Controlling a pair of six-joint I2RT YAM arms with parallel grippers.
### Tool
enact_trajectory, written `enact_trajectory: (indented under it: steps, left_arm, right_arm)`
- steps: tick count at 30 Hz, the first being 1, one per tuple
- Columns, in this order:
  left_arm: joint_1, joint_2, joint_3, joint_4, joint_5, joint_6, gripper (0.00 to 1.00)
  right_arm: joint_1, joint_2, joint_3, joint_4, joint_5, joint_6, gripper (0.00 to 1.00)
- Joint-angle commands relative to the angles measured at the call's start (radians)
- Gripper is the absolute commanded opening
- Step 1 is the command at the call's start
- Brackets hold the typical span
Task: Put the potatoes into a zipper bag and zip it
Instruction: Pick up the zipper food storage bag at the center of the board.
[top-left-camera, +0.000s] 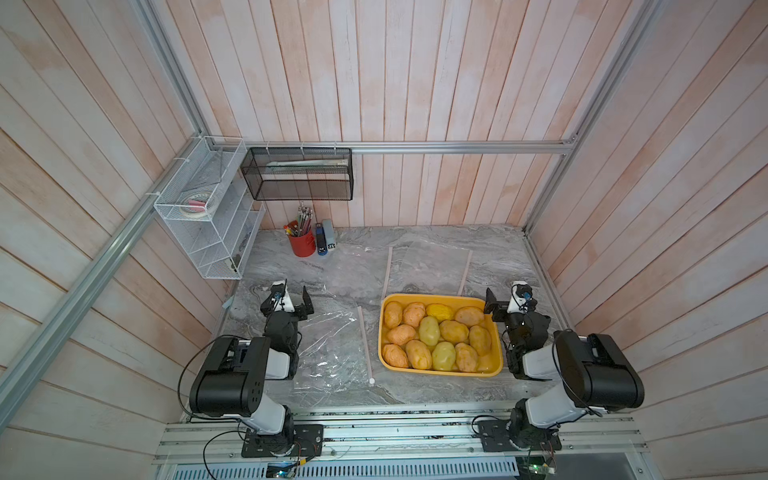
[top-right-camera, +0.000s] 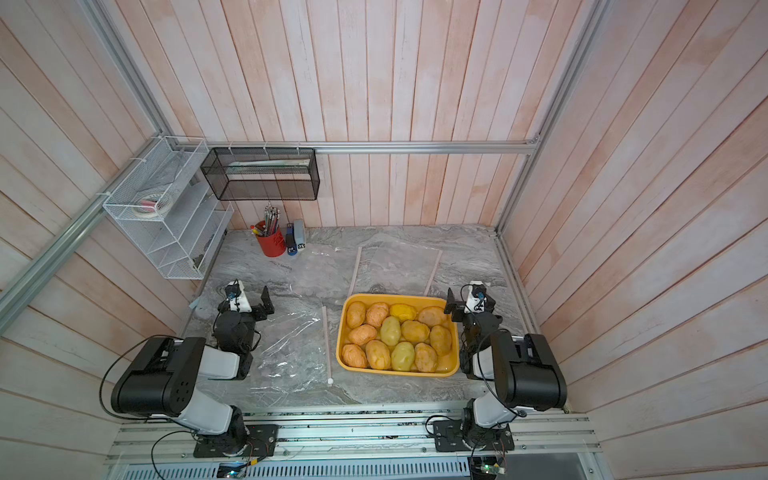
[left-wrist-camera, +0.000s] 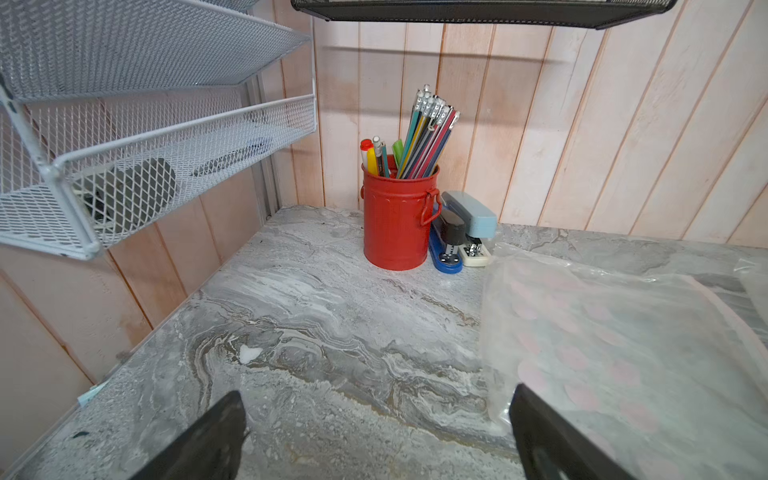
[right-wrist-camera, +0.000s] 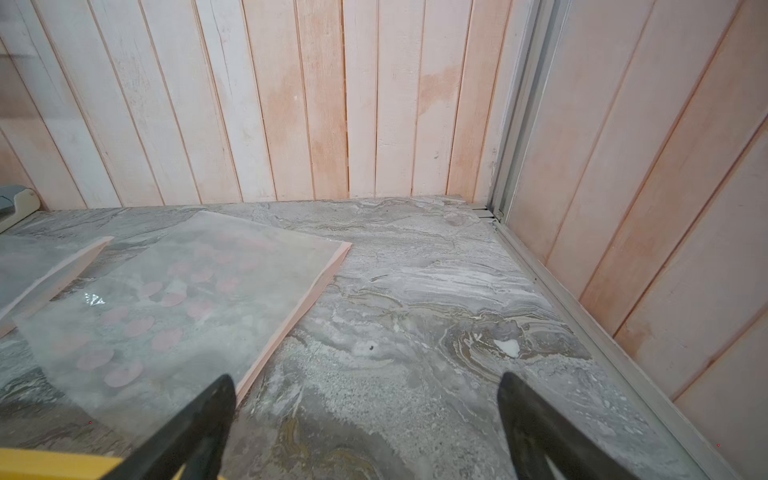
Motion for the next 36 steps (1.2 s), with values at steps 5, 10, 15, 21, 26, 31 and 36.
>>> enact_trajectory:
  steps: [5,10,15,21,26,31,36]
  left_arm:
    - [-0.006,0.012,0.016,-0.003,0.000,0.010,1.00]
    - [-0.005,0.012,0.016,-0.003,0.000,0.009,1.00]
    - [-0.005,0.012,0.016,-0.002,0.000,0.011,1.00]
    - [-0.005,0.011,0.016,-0.002,-0.001,0.011,1.00]
    - [-0.005,0.013,0.017,0.001,-0.002,0.011,1.00]
    - [-0.047,-0.035,-0.055,0.109,-0.086,0.036,1.00]
    - [-0.163,-0.199,-0.080,0.069,-0.293,0.126,1.00]
  right_arm:
    - [0.004,0.009,0.011,-0.004,-0.004,0.003,0.98]
    - [0.006,0.009,0.011,-0.005,-0.004,0.002,0.98]
    - [0.006,0.008,0.011,-0.005,-0.005,0.002,0.98]
    - [0.004,0.008,0.011,-0.004,-0.005,0.002,0.98]
    - [0.005,0.008,0.009,-0.002,0.002,0.003,0.98]
    - [0.031,-0.210,-0.074,-0.032,0.234,0.049,0.98]
    - [0.055,-0.493,-0.152,-0.077,0.195,0.144,0.98]
